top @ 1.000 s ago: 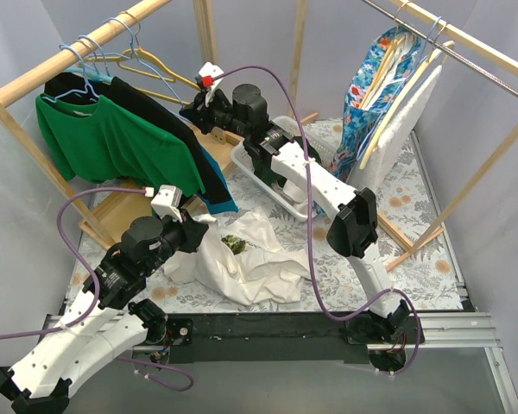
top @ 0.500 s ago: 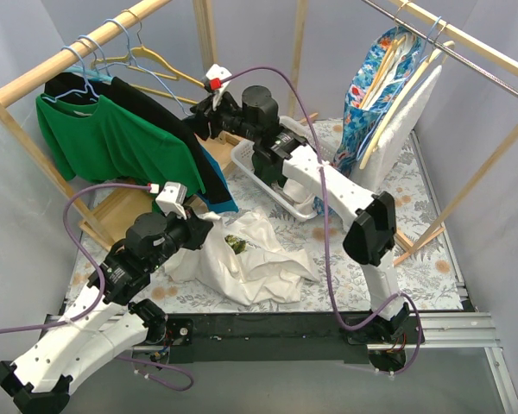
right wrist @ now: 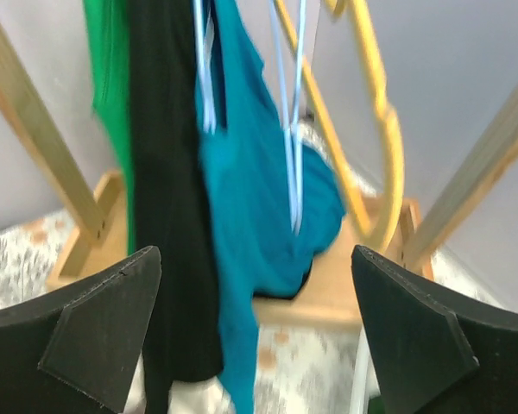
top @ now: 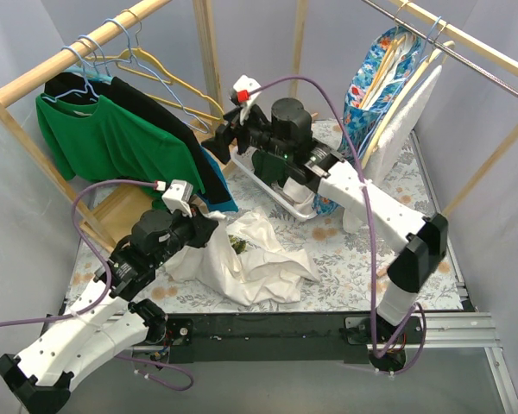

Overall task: Remove the t-shirt from the hanger
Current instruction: Place the hanger at the clothesline, then place the T-shirt in the bin.

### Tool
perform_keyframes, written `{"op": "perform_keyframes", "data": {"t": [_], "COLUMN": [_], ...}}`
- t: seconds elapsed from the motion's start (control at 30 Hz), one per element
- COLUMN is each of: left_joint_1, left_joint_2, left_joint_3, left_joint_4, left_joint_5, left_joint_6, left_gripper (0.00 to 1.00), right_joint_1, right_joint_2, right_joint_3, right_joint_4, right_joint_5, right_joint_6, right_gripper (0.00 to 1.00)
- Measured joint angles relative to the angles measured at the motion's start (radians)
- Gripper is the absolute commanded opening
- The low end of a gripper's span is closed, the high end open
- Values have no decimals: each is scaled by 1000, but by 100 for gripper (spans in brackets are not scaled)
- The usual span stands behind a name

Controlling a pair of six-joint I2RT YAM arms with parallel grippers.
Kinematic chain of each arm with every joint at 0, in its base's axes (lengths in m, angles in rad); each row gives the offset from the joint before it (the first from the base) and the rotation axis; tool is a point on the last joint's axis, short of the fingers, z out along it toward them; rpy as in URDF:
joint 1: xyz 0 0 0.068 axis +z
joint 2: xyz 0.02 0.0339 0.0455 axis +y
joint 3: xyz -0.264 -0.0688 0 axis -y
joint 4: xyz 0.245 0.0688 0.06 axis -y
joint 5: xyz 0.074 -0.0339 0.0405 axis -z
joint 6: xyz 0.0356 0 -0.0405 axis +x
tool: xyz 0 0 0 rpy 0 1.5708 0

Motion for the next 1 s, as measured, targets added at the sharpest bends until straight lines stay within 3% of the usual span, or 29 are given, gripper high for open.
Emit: {"op": "perform_keyframes", "data": {"t": [0.4,0.6,0.73,0.8,0.83,0.87,0.93,1.0], "left_joint_1": [0,-12,-18,-22,-23,-24,-26,-28], "left_joint_2": [144,307,399,443,451,457,457,437], "left_joint_3": [-93,-145,-188,-201,-204,-209,-211,-210], "left_joint_4": [182,313,348,352,352,351,333,313], "left_joint_5": [139,192,196,194,193,191,180,162], "left_joint_6": [-38,-87,-125,-155,-157,-167,-178,-183], "left_gripper": [0,0,19,36,55,63,78,83], "right_joint_1": [79,106,159,179,188,195,205,211], "right_joint_2": [-616,-793,-776,-744,-729,-715,-691,-675], "right_joint_3": [-687,-875,-939,-954,-962,-970,-986,-996], "right_joint_4": [-61,-127,-175,-195,-196,-198,-207,-211], "right_joint_5": [172,259,312,341,352,365,386,400], "right_joint_6": [14,89,132,153,164,173,194,208], "right_gripper": [98,95,94,94,94,94,95,96]}}
